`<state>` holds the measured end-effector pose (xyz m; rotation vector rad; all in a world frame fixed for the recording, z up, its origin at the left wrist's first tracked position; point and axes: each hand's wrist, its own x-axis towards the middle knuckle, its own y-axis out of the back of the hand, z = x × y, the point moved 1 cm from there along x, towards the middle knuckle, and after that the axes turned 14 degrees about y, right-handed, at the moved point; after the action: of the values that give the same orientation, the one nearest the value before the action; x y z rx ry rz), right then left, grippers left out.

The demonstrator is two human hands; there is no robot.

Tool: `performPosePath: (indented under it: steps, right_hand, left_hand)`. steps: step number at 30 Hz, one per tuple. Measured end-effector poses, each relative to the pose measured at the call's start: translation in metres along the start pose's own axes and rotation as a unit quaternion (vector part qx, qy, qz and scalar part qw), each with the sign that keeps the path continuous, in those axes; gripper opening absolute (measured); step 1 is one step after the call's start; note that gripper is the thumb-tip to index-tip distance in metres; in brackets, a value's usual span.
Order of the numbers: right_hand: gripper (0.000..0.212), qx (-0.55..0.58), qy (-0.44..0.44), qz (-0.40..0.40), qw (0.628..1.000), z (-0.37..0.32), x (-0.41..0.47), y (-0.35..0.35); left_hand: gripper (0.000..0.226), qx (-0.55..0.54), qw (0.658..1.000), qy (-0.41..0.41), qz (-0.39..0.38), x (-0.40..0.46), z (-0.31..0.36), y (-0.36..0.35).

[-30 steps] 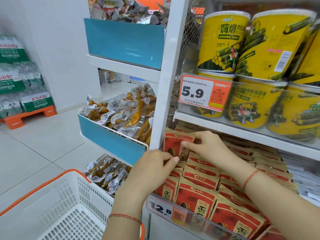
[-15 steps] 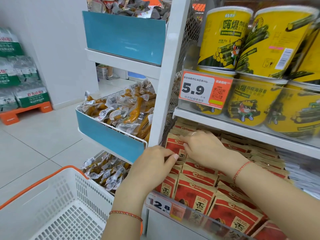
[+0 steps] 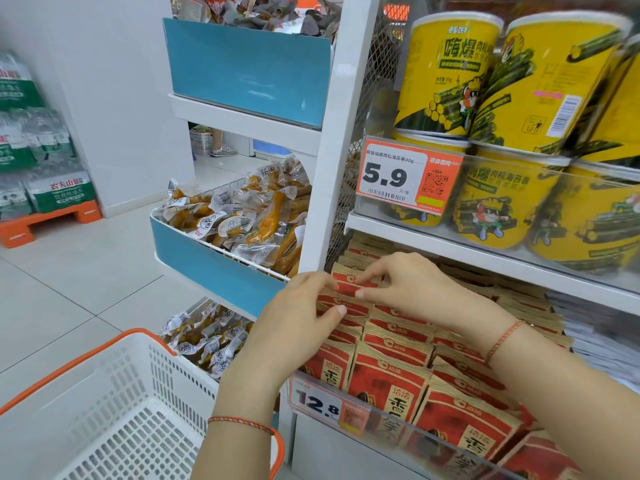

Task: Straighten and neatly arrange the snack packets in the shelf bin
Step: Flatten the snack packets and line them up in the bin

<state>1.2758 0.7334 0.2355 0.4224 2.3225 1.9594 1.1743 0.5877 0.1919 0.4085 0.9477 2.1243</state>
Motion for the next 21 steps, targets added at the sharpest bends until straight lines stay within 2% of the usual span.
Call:
performPosePath:
  steps: [2,3,6,9,12,15,18,21]
  right_hand:
    - [0.029,0.023,-0.013,-0.037,0.999,-0.004,-0.003,0.001]
    - [0.029,0.018,-0.018,-0.051,0.998,-0.006,-0.003,-0.001]
    - [0.019,-0.022,-0.032,-0.023,0.999,-0.010,0.001,-0.011]
    - [0.017,-0.091,-0.022,0.045,0.995,-0.014,0.000,-0.014]
    - [0.019,-0.136,0.029,0.129,0.982,-0.023,-0.008,-0.011]
    - [0.017,-0.131,0.083,0.246,0.957,-0.035,-0.020,-0.001]
    - [0.012,-0.072,0.112,0.375,0.917,-0.042,-0.031,0.022]
    - [0.010,0.065,0.120,0.443,0.886,-0.049,-0.045,0.053]
  left_hand:
    - [0.013,0.014,1.000,0.015,0.009,0.000,-0.002,0.002]
    - [0.014,0.024,0.999,0.025,0.004,0.001,-0.003,0.002]
    - [0.021,0.034,0.998,0.043,-0.007,-0.001,-0.002,0.003]
    - [0.022,0.029,0.998,0.048,0.003,-0.002,-0.002,0.006]
    - [0.018,-0.020,0.997,0.024,0.071,-0.001,-0.005,0.008]
    - [0.046,-0.130,0.982,-0.013,0.137,-0.002,-0.003,0.009]
    - [0.062,-0.238,0.962,-0.026,0.132,-0.005,0.006,0.009]
    - [0.067,-0.334,0.935,-0.061,0.099,-0.011,0.016,0.010]
